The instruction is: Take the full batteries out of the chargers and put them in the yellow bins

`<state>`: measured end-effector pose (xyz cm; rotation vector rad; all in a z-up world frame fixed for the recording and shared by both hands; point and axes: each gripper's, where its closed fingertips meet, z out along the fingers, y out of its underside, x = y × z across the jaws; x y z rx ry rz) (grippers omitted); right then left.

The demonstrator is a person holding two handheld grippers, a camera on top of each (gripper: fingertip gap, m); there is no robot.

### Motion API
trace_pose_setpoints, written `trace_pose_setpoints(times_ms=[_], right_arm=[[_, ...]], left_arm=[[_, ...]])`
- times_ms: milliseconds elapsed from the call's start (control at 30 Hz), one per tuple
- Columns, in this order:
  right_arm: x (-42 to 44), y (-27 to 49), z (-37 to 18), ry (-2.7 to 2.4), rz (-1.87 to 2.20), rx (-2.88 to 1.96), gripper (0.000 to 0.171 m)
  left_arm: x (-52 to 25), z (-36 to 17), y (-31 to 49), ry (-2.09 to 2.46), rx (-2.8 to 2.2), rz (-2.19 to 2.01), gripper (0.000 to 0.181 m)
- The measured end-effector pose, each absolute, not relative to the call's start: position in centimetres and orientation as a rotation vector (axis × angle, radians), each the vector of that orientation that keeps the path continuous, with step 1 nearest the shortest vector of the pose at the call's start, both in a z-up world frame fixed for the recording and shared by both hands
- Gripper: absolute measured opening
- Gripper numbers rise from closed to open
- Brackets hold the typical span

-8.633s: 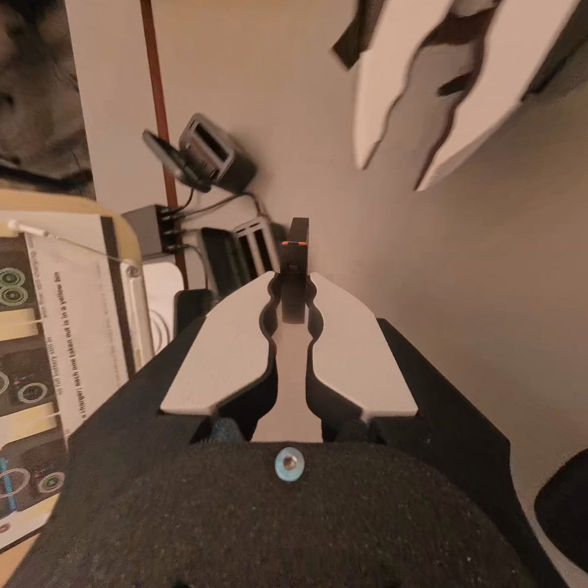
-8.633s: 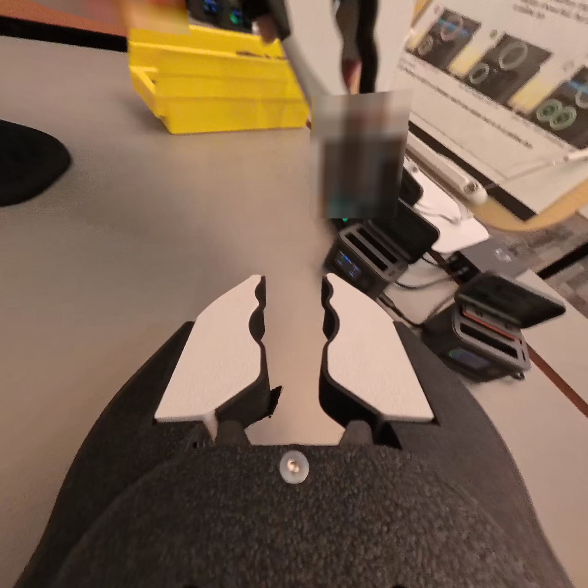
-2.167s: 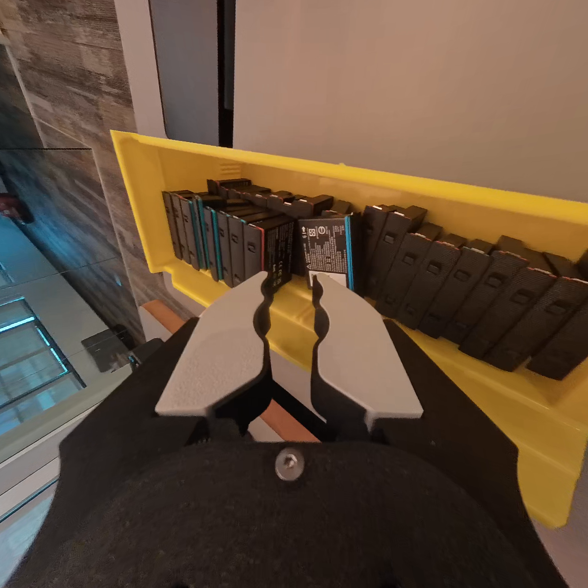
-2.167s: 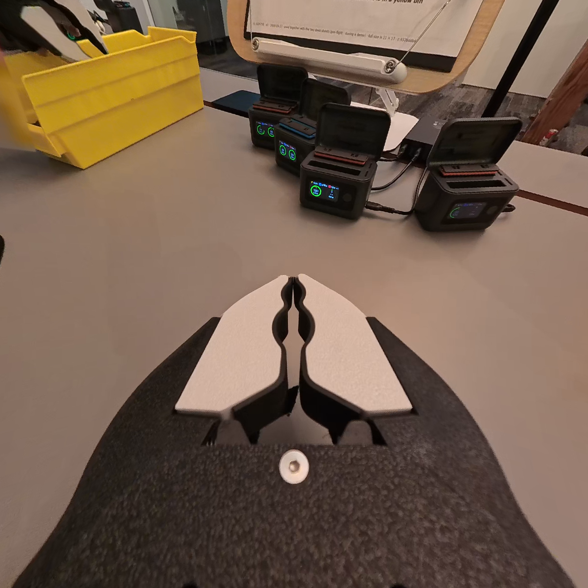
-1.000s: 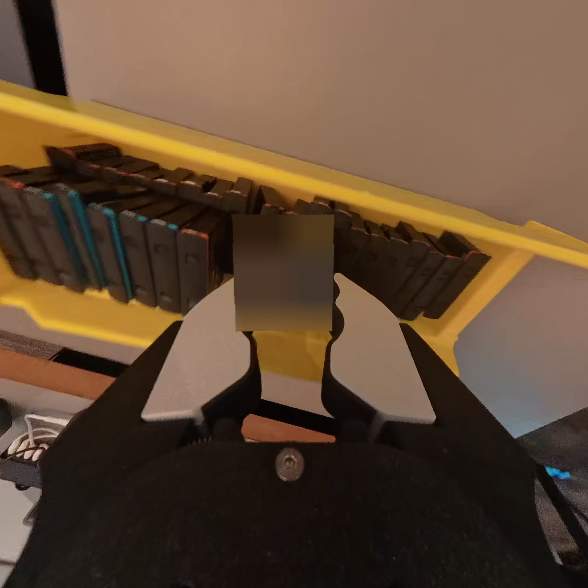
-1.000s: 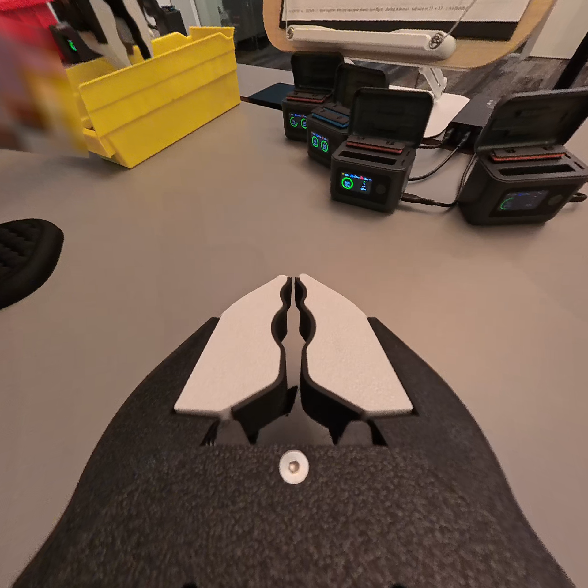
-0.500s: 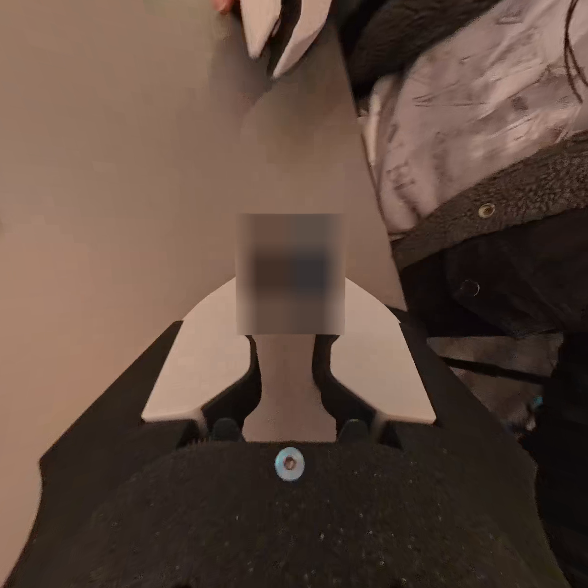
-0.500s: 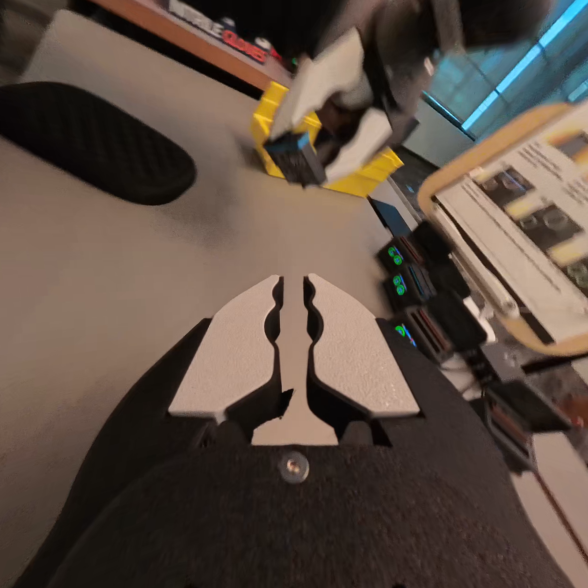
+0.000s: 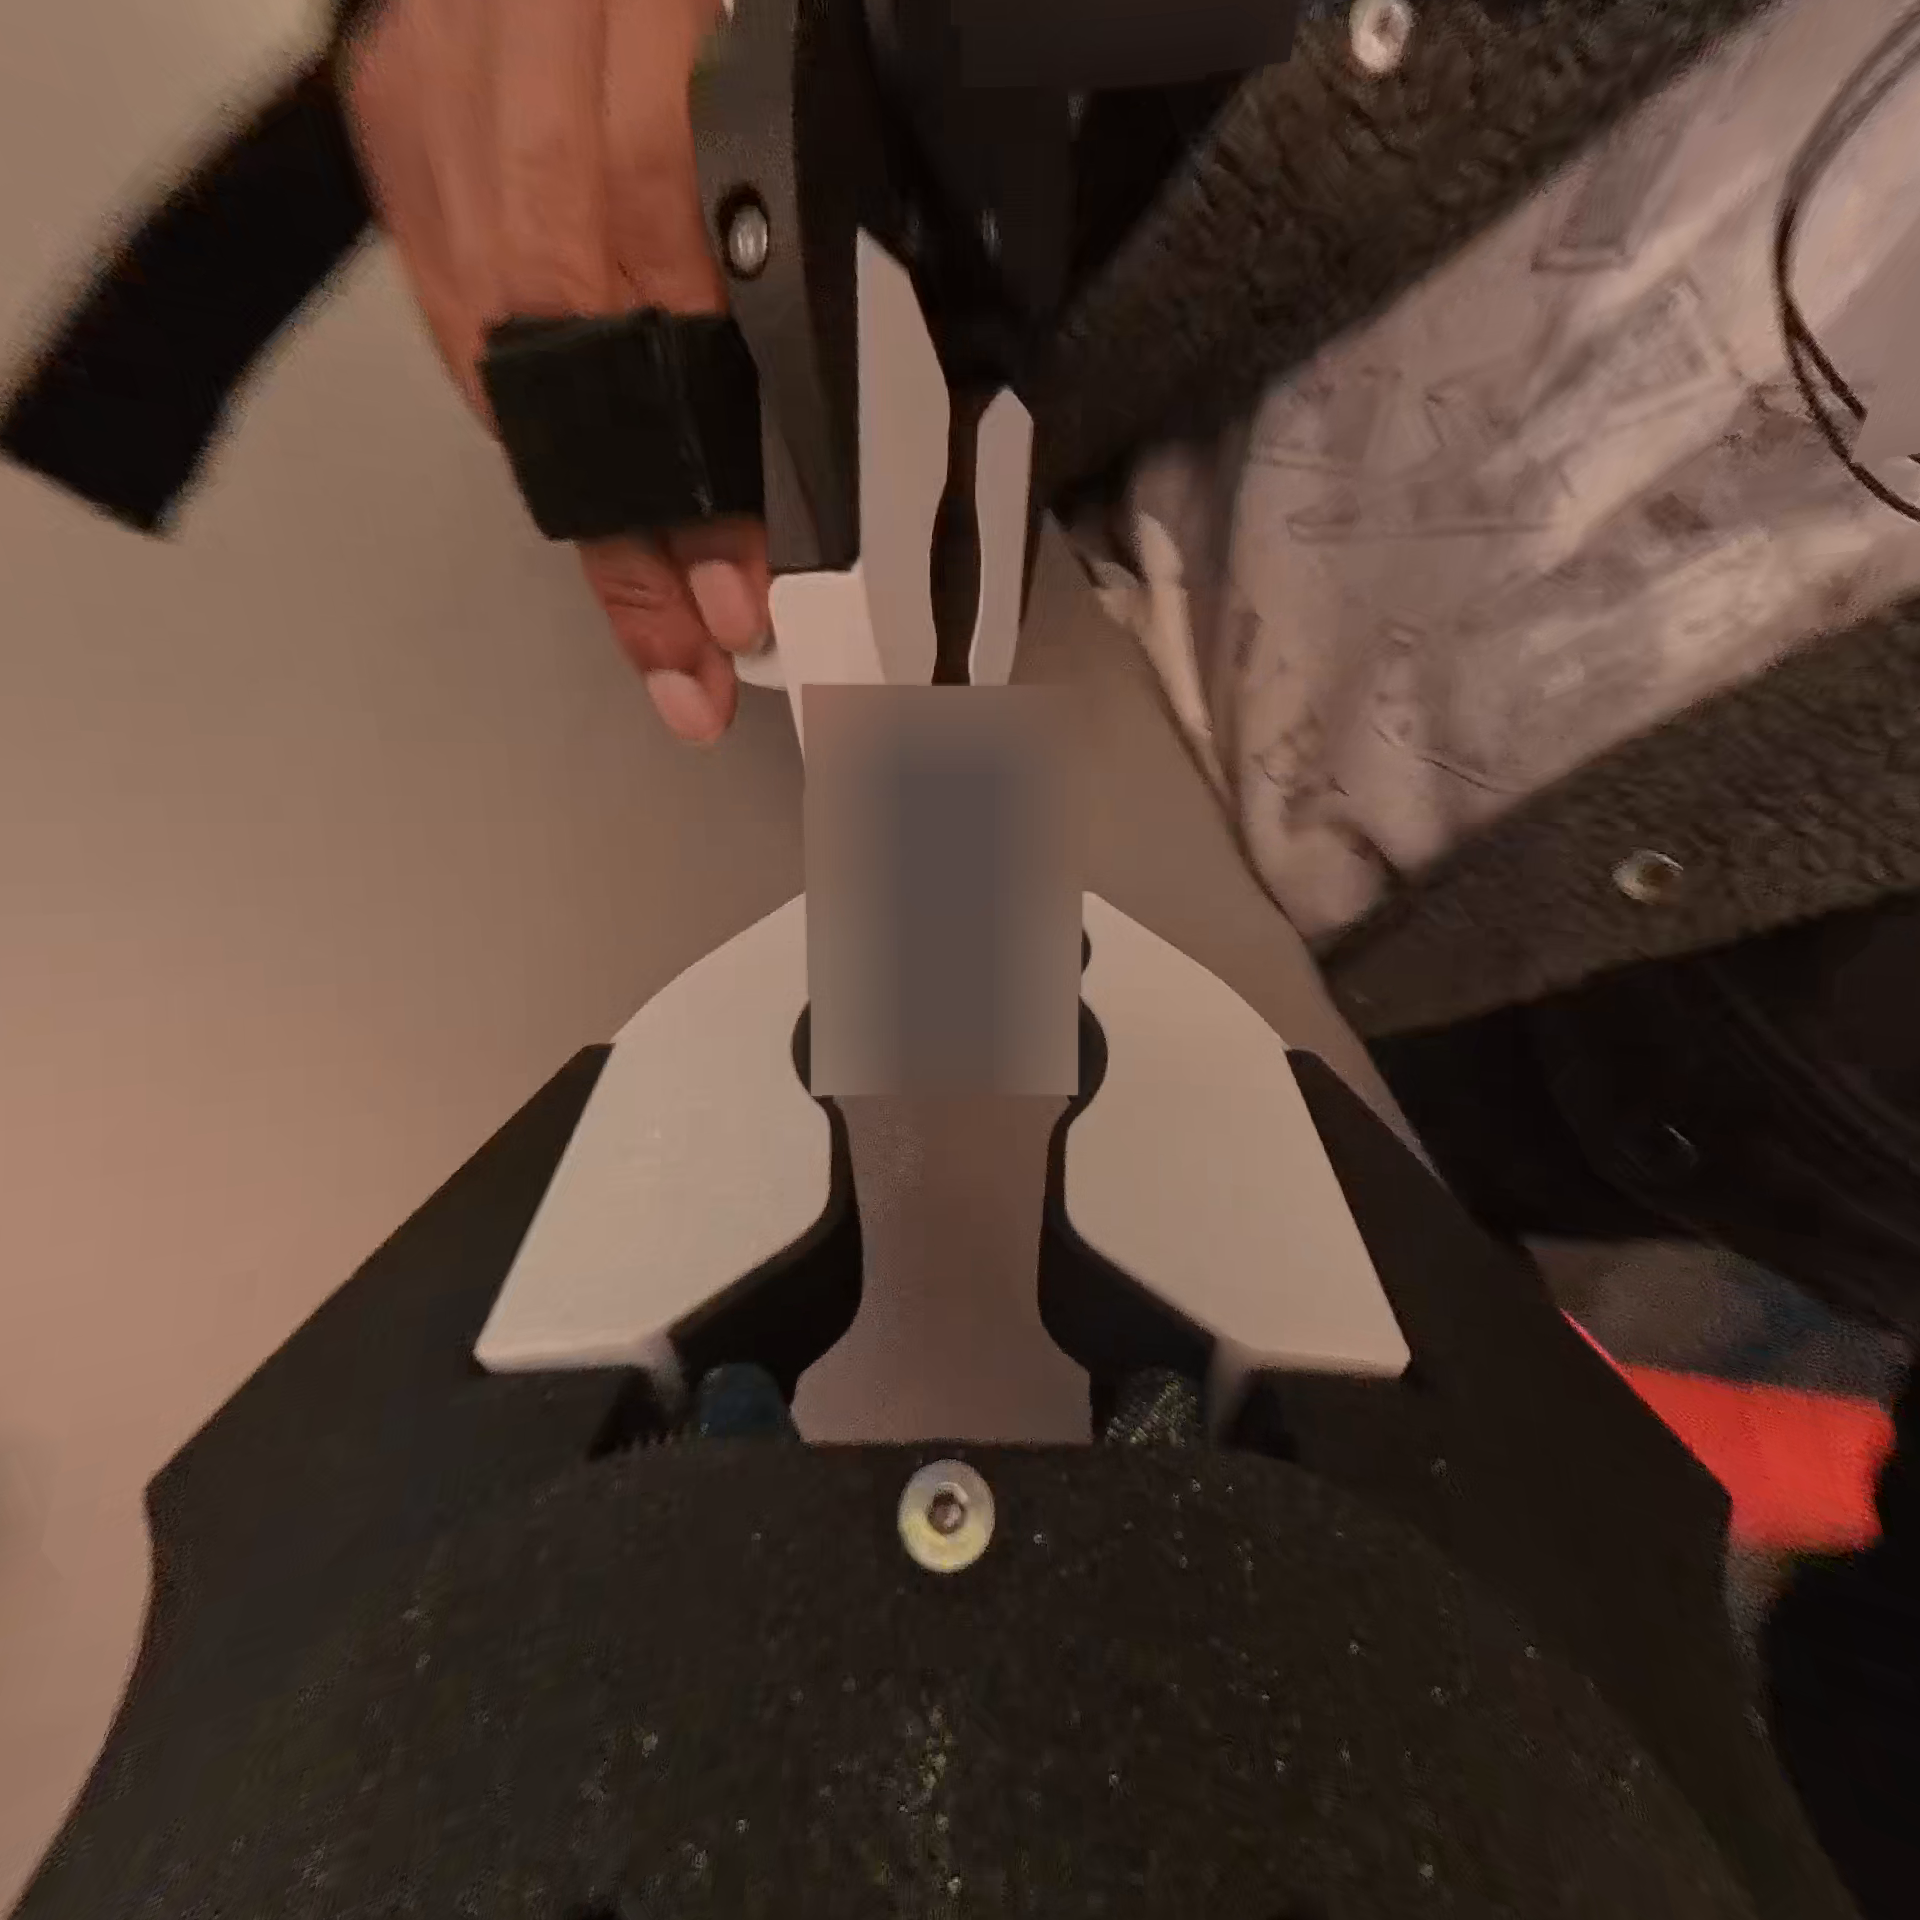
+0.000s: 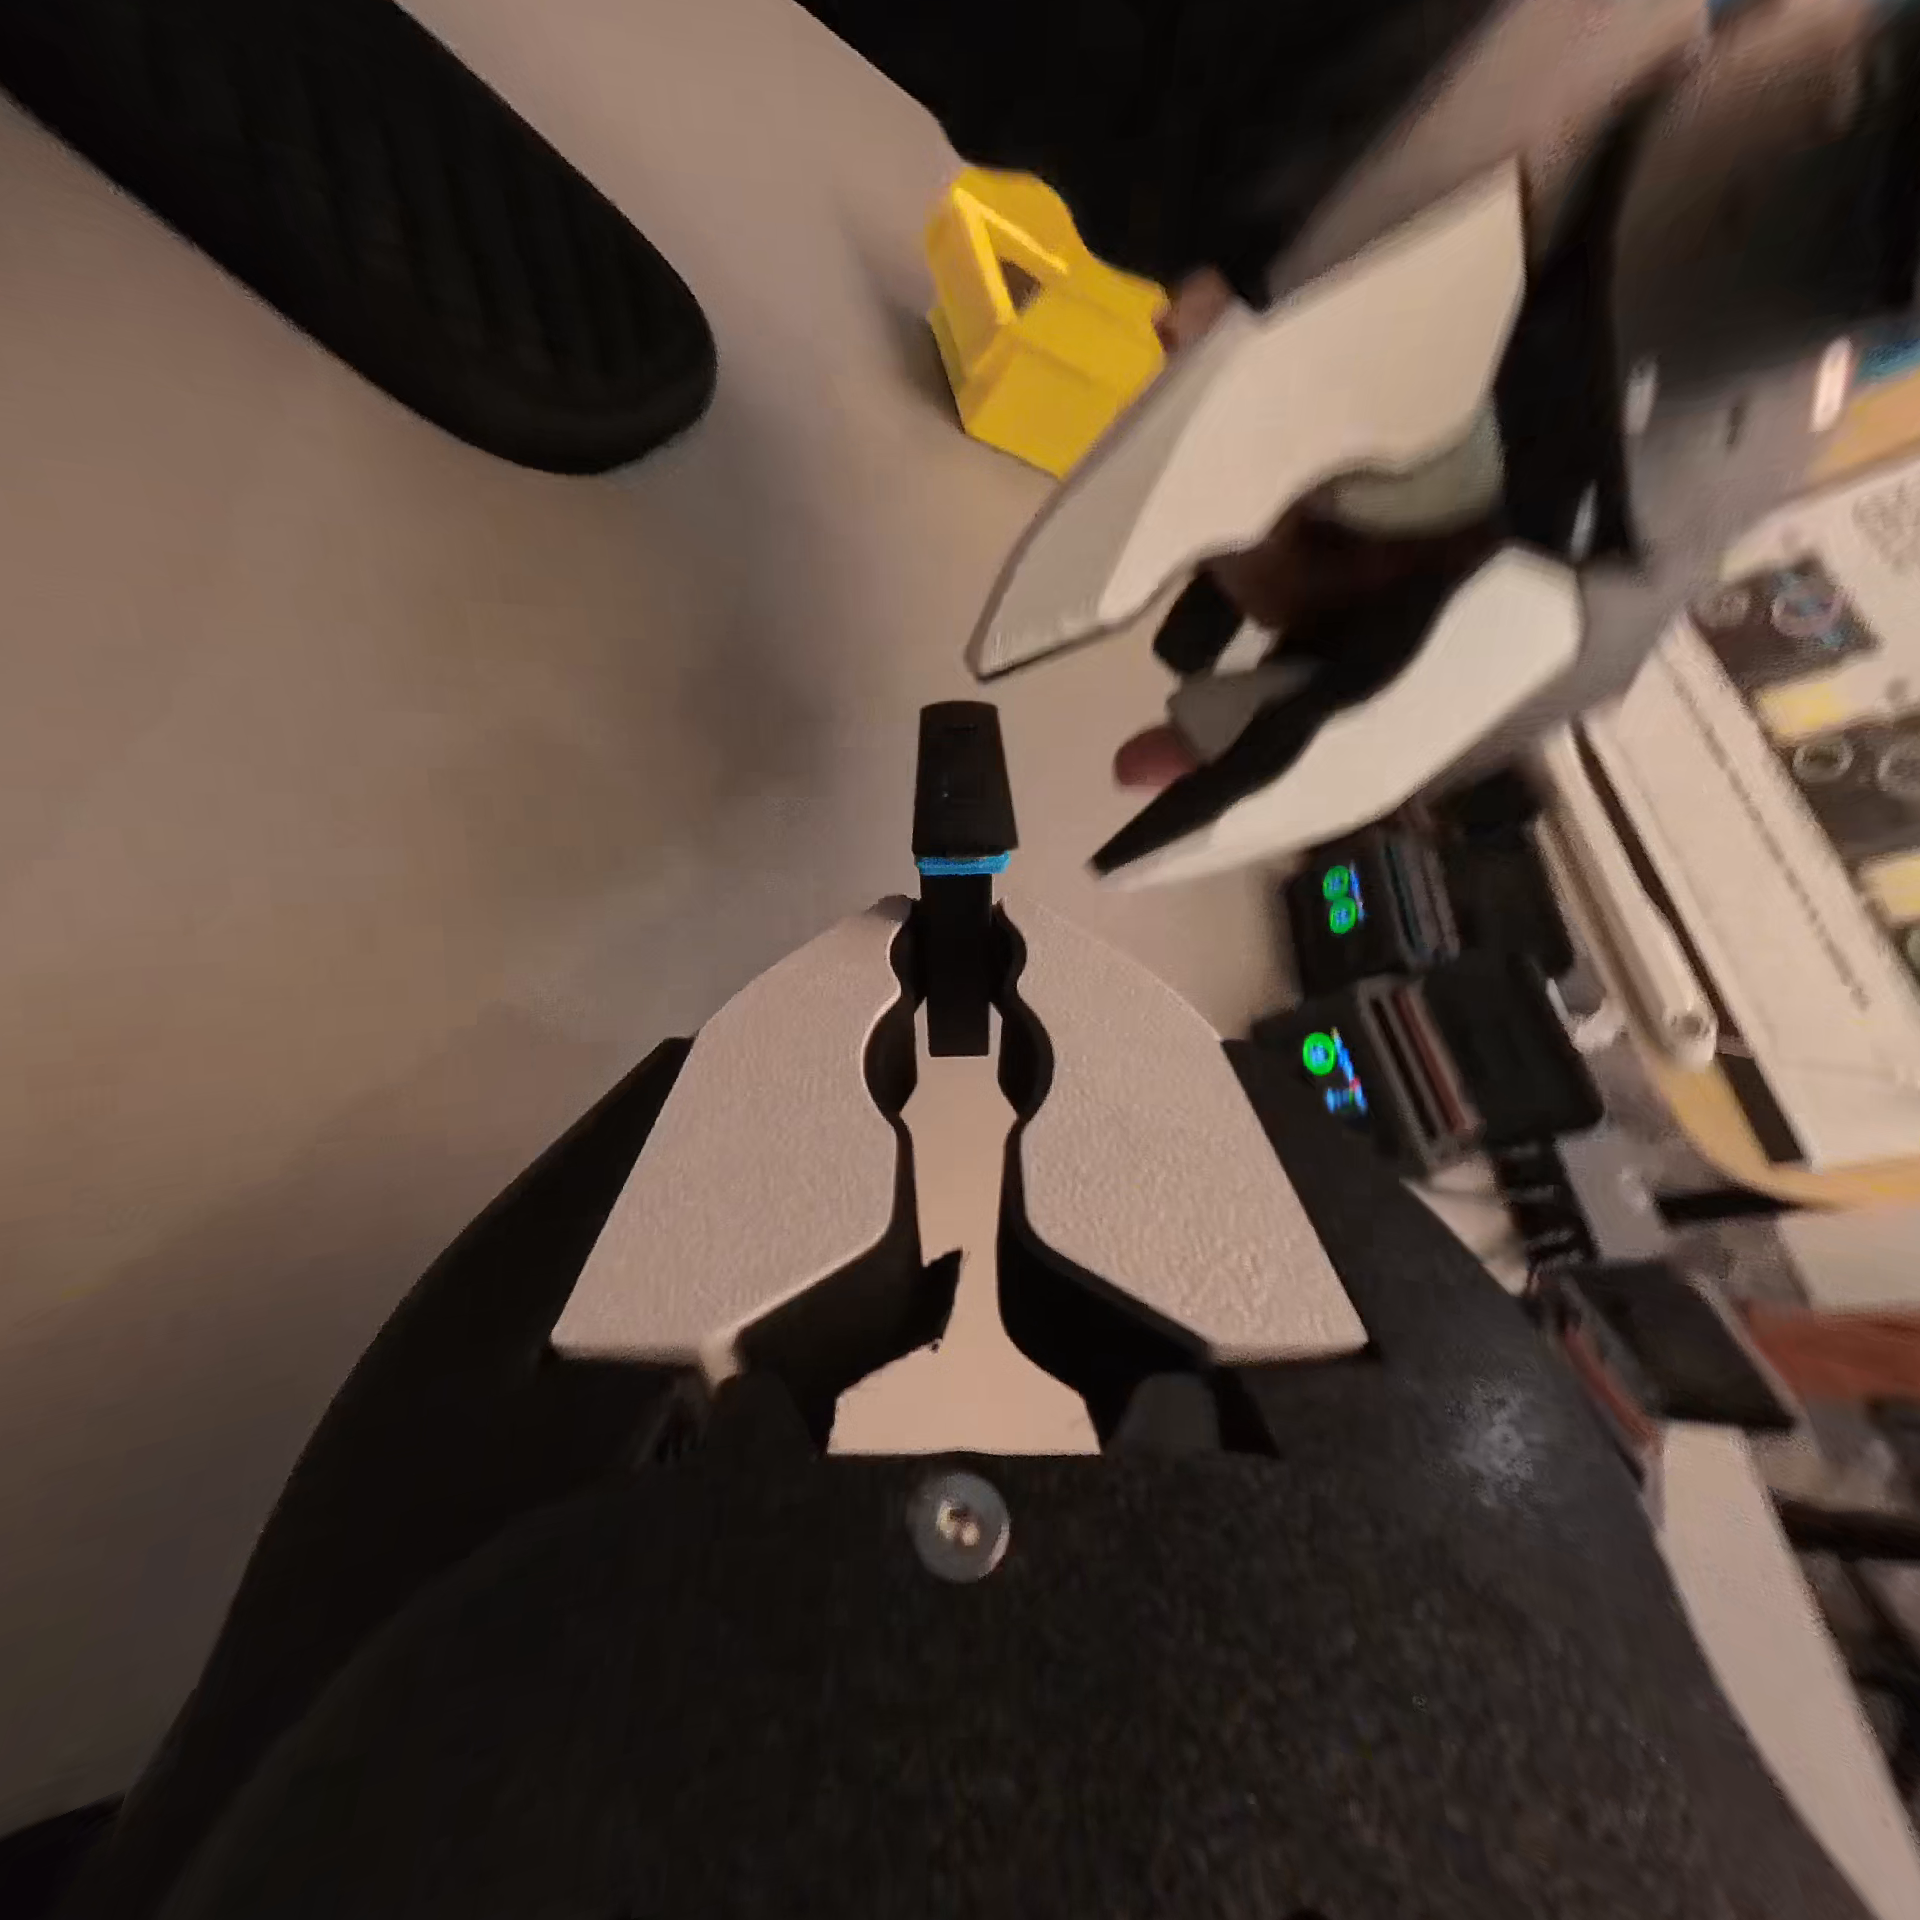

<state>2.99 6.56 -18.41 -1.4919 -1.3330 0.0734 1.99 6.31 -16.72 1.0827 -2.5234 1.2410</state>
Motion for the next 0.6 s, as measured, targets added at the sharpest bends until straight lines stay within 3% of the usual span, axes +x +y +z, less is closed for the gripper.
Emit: trace_pose_setpoints(times_ms=[133, 267, 467, 600], right_arm=[[6.2, 8.7, -19.3, -1.139, 0.145, -1.673, 0.01], [7.6, 10.0, -19.8, -1.013, 0.231, -1.761, 0.01], [7.8, 10.2, -19.9, -1.016, 0.183, -1.753, 0.01], [8.0, 10.2, -20.5, -1.039, 0.134, -1.767, 0.01]], left_arm=[[4.1, -15.0, 9.2, -2.876, 1.428, 1.288, 0.036], [5.3, -15.1, 11.4, -3.235, 1.704, 0.967, 0.029], [7.0, -18.3, 10.5, -3.351, 1.646, 0.678, 0.032], [8.0, -18.9, 10.1, -3.421, 1.568, 0.578, 0.017]])
